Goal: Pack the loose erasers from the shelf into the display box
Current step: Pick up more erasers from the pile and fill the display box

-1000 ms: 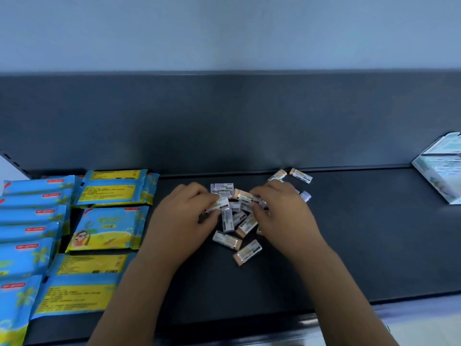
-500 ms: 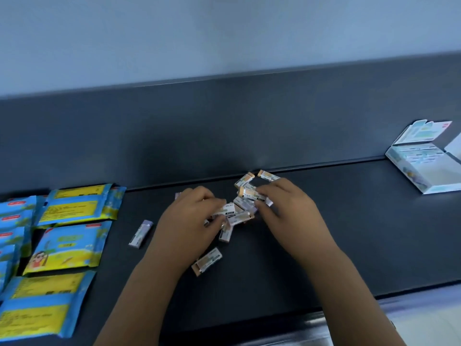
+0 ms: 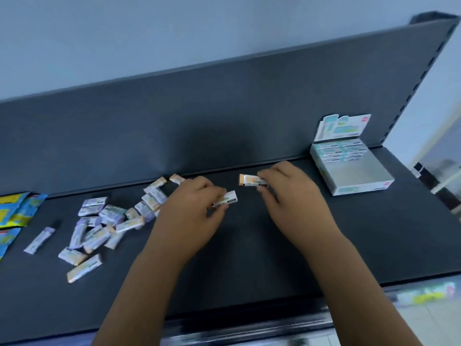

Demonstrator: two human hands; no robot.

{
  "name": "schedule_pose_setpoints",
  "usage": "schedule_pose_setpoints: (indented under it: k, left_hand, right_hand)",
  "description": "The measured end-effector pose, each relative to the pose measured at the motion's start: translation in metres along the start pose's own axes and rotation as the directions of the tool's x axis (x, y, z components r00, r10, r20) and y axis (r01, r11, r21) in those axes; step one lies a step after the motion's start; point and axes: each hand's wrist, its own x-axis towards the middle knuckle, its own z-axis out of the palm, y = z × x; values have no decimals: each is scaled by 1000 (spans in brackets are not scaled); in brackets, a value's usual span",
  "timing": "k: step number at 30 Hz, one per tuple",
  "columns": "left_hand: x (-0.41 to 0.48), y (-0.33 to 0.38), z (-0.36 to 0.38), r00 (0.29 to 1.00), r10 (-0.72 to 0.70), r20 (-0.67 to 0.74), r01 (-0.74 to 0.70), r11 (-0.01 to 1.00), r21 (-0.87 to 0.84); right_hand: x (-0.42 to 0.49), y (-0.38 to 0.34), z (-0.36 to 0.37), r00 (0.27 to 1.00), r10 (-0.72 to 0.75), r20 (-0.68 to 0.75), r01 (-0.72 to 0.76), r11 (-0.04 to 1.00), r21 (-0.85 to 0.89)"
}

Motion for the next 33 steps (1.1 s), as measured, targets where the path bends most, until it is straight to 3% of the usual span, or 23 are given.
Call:
schedule_pose_setpoints:
  k: [7, 14, 24, 30, 33]
  left_hand:
    - [31, 78, 44, 999, -39, 30, 38, 999, 19]
    - [73, 133, 73, 1000, 25, 8, -25, 997, 72]
    - [124, 150, 103, 990, 103, 99, -110, 991, 70]
    - [153, 158, 126, 987, 66, 145, -70, 997, 22]
    - [167, 164, 143, 989, 18, 147, -38, 991, 129]
  right_hand:
    - [-18, 69, -50, 1000, 6, 1, -6, 999, 47]
    - [-36, 115, -76, 980, 139, -141, -135, 990, 42]
    - [-26, 147, -83, 946, 258, -198, -271, 962, -40]
    - [-15, 175, -87, 930, 330, -161, -349, 931, -107]
    - [-13, 188, -88, 934, 337, -119, -350, 930, -115]
